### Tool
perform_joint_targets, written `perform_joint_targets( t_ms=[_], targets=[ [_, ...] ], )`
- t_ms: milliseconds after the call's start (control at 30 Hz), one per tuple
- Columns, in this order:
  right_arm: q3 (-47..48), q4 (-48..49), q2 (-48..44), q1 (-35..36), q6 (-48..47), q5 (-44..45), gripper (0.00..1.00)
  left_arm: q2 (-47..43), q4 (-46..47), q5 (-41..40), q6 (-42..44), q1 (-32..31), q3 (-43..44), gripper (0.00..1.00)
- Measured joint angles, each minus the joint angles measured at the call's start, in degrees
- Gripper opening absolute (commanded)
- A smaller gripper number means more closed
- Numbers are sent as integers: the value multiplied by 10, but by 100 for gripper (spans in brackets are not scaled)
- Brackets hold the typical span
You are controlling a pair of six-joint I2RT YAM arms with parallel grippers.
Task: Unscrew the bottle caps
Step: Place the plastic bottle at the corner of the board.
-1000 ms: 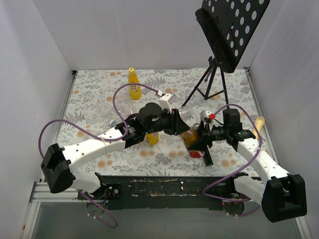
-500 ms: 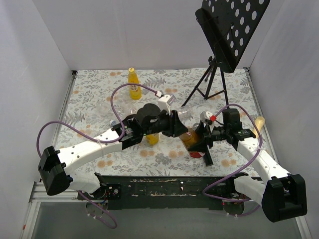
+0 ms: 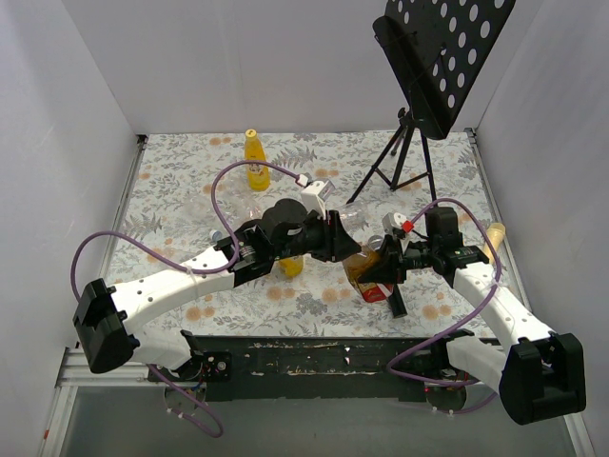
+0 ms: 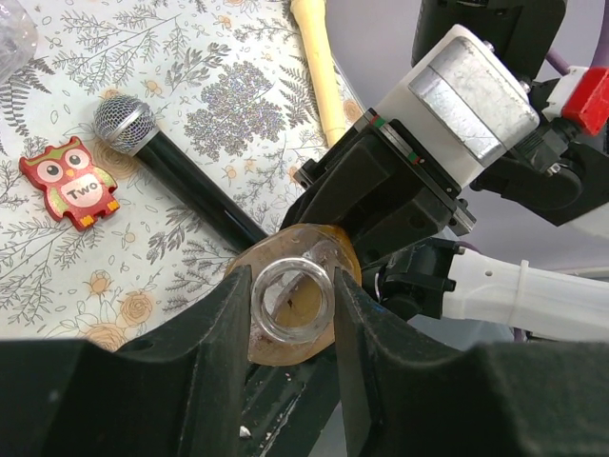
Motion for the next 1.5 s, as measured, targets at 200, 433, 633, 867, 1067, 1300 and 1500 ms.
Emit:
perform_joint_targets(
  t_ms=[200,433,633,867,1067,1300,1500],
  targets=[
    [0,-4,0,-1,2,0,5,-1,10,-3,-9,0,0,43],
    [0,-4,1,-2,2,0,5,-10,33,-11,-19,2,0,46],
    [0,-4,1,-2,4,0,5,-10,26,-7,-18,2,0,49],
    [0,-3,3,-3,16,0,5,-8,8,5,-13,2,1,47],
    [0,-3,8,-3,20,0,6,-5,5,14,-11,2,1,46],
    [0,-3,8,-4,23,0,6,13,-12,18,-5,2,5,36],
    [-1,-3,12,-3,33,6,18,15,-14,14,3,2,7,2]
  ],
)
